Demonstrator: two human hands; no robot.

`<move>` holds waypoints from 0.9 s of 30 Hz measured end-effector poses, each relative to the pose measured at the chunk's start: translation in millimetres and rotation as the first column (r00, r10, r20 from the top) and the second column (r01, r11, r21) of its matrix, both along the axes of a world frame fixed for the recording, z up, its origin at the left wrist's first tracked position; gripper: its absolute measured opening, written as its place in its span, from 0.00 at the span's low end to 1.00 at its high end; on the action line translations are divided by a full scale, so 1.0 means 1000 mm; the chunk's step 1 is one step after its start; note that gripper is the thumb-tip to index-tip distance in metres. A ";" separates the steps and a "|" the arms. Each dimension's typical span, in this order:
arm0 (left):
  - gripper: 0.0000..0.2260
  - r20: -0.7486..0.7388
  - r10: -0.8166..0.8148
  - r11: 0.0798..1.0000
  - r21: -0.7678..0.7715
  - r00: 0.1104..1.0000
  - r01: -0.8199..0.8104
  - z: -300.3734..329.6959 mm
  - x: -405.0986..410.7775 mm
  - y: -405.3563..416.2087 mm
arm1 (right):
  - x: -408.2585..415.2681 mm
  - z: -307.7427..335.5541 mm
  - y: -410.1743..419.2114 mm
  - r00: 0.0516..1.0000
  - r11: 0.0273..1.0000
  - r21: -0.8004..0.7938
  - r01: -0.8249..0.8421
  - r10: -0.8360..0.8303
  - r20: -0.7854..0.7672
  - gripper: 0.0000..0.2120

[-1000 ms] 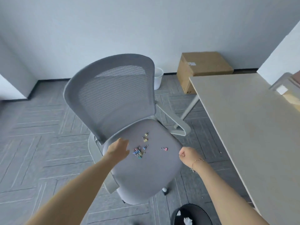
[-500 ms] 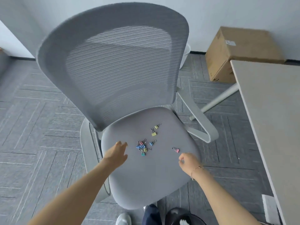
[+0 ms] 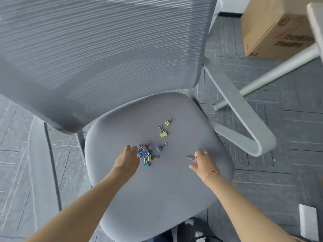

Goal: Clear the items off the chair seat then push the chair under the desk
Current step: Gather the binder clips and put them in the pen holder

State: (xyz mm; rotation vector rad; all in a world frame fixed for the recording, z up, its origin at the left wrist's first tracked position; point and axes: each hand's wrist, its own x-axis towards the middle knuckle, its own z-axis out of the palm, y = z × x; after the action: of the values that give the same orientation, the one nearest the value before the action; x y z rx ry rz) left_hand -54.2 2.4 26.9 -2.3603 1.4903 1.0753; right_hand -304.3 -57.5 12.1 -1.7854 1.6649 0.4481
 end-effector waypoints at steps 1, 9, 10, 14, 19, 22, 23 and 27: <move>0.14 -0.008 -0.003 1.000 -0.010 1.000 0.003 -0.007 -0.002 0.000 | 0.002 -0.006 -0.001 1.000 0.999 -0.030 0.018 -0.018 0.001 0.12; 0.15 0.055 0.033 0.996 -0.089 0.998 -0.028 -0.028 -0.021 -0.017 | 0.023 -0.026 -0.004 0.992 0.990 -0.111 -0.090 0.099 0.075 0.07; 0.14 0.044 0.031 0.995 -0.099 0.999 -0.027 -0.030 -0.023 -0.019 | 0.025 -0.025 -0.006 0.992 0.989 -0.112 -0.094 0.103 0.075 0.07; 0.11 -0.101 0.037 0.986 -0.156 0.994 -0.052 -0.034 -0.023 -0.024 | 0.038 -0.020 -0.020 0.983 0.984 -0.105 -0.147 0.157 0.094 0.07; 0.11 0.017 -0.072 0.997 -0.012 0.997 0.072 -0.042 -0.016 -0.024 | 0.059 -0.016 -0.038 0.969 0.976 -0.056 -0.212 0.217 0.118 0.03; 0.10 0.093 -0.159 0.987 0.026 0.983 0.157 -0.046 -0.014 -0.024 | 0.070 -0.016 -0.046 0.966 0.972 -0.066 -0.224 0.230 0.115 0.13; 0.10 0.077 -0.165 0.986 0.012 0.983 0.165 -0.048 -0.012 -0.023 | 0.074 -0.015 -0.049 0.968 0.973 -0.087 -0.212 0.221 0.115 0.15; 0.09 0.065 -0.175 0.984 -0.018 0.982 0.177 -0.046 -0.006 -0.015 | 0.091 -0.014 -0.059 0.987 0.964 -0.261 -0.044 0.082 0.135 0.10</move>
State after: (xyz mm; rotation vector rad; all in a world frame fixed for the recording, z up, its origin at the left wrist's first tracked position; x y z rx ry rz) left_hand -59.7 -12.2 -18.7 -2.2056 1.6605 0.9372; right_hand -213.8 -116.3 -2.0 -2.0113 1.6265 0.1271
